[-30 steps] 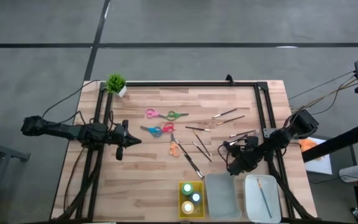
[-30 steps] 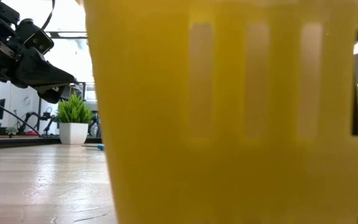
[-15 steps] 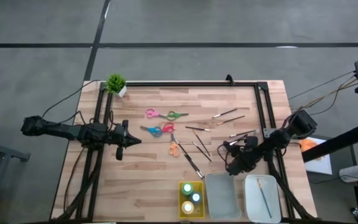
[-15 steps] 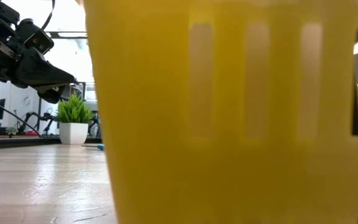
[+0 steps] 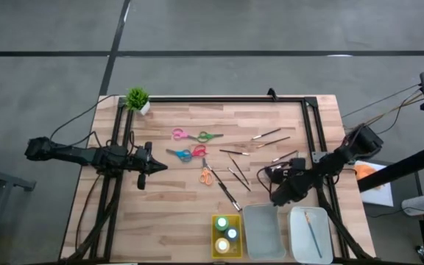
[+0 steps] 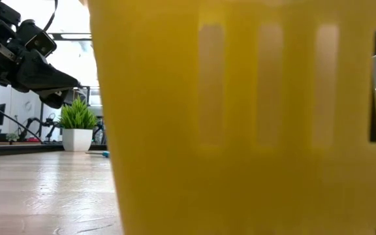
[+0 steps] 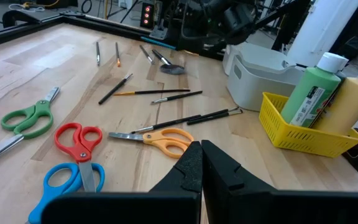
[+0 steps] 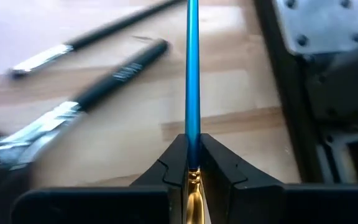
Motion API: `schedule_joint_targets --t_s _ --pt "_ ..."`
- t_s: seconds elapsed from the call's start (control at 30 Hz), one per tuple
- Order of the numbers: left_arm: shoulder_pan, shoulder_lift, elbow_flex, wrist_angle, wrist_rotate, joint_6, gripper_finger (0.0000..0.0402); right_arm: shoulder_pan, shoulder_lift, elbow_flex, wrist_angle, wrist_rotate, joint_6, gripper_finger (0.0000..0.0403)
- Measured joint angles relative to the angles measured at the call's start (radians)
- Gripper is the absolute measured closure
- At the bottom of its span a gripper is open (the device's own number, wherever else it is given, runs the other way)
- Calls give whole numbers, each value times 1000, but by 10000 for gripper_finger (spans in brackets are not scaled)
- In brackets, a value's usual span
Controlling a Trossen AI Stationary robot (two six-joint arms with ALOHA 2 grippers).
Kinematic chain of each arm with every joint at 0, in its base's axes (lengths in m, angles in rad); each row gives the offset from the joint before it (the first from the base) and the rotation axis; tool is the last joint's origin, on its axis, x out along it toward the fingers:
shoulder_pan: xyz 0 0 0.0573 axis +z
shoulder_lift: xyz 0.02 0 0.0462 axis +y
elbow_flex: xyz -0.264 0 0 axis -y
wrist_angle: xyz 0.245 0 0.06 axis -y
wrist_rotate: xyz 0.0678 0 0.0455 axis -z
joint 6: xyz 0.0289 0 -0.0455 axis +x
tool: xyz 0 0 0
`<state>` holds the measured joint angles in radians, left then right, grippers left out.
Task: Pick & Place Paint Supplies
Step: Put the blue paint brush into the white bin
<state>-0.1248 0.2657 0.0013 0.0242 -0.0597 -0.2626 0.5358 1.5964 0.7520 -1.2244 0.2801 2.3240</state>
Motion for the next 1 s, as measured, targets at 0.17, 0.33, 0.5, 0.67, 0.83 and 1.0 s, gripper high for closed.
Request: schedule_joint_targets --t_s 0.17,0.33,0.5,0.67,0.83,1.0 --pt "0 0 0 0 0 0 401 0 -77 37 -7 72 -64 379" --pt "0 0 0 0 0 0 401 0 -157 111 -39 86 -174 379" --pt "0 0 0 0 0 0 401 0 -224 217 -97 87 -268 379" --pt "0 0 0 0 0 0 401 0 -259 346 -111 79 -355 379" --pt "0 0 0 0 0 0 401 15 -228 472 -109 28 -451 379" --pt "0 0 0 0 0 0 401 61 -155 569 -114 -71 -460 379"
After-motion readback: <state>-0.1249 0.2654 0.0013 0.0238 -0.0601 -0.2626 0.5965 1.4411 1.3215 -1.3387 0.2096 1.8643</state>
